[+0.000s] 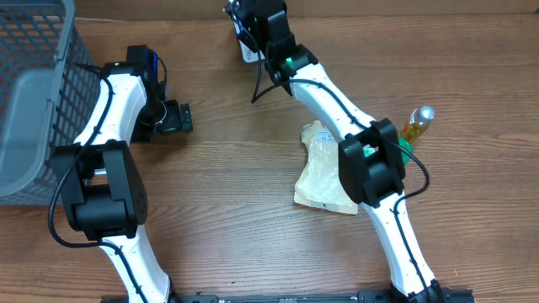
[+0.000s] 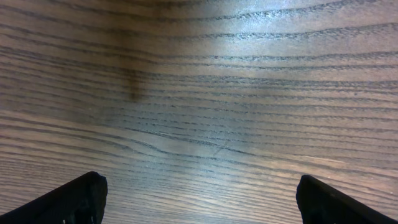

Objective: Scan the item barcode

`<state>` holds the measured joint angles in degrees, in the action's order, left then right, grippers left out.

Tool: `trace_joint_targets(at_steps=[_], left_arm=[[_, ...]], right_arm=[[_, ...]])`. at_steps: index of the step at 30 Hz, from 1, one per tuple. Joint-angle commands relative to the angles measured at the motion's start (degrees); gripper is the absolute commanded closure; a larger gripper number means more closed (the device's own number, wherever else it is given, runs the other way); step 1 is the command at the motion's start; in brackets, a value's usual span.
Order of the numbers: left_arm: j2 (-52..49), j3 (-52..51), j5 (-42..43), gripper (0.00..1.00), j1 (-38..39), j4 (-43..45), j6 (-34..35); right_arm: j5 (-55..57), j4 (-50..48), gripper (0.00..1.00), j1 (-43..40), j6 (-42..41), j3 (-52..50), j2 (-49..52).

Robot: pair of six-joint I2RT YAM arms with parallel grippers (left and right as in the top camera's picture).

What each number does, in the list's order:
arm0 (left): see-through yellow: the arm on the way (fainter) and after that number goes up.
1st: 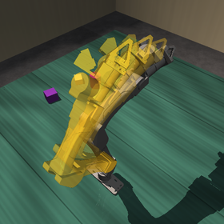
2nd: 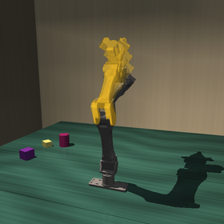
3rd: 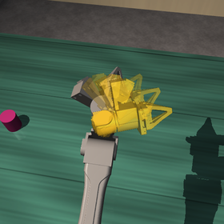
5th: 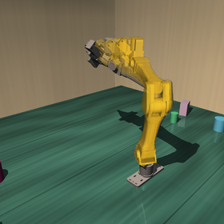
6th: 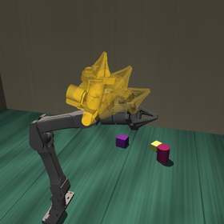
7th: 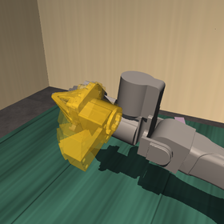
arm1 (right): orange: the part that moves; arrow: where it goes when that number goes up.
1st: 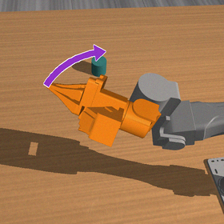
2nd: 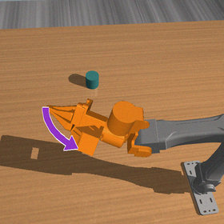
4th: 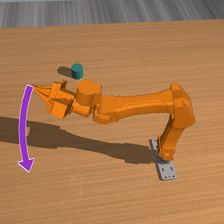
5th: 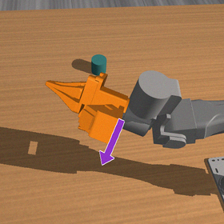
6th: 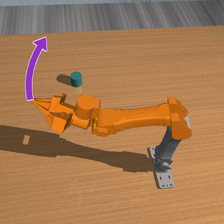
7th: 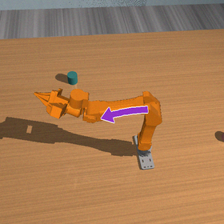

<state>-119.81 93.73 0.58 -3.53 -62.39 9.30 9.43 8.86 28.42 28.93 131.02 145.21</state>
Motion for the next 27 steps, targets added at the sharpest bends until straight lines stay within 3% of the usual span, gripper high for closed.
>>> trace_joint_targets(at_steps=[1,5,8,11,14,18,21,27], left_arm=[[0.46,0.81,-0.61,0.01,-0.20,-0.11,0.81],[0.46,0.81,-0.61,0.00,-0.20,-0.13,0.81],[0.46,0.81,-0.61,0.00,-0.20,-0.11,0.81],[0.46,0.81,-0.61,0.01,-0.20,-0.11,0.81],[0.46,0.81,-0.61,0.00,-0.20,-0.13,0.81],[0.46,0.81,-0.59,0.00,-0.20,-0.11,0.81],[0.46,0.81,-0.59,0.01,-0.20,-0.13,0.81],[0.46,0.81,-0.61,0.00,-0.20,-0.13,0.81]], right_arm=[[0.79,6.80,0.96,-0.37,-11.17,0.26,-12.04],[-1.09,25.46,0.96,-0.98,-26.10,0.26,-16.68],[-11.93,40.85,0.96,-1.95,-34.64,0.26,-18.53],[-23.02,54.12,0.96,-2.99,-37.62,0.20,-18.32],[-26.08,64.72,0.96,-3.43,-37.94,0.00,-17.00],[-26.08,70.47,0.96,-3.08,-37.97,-3.96,-16.48],[-26.08,71.30,0.91,-2.75,-37.97,-7.43,-16.48],[-26.05,70.64,0.90,-2.78,-39.82,-14.43,-16.48]])
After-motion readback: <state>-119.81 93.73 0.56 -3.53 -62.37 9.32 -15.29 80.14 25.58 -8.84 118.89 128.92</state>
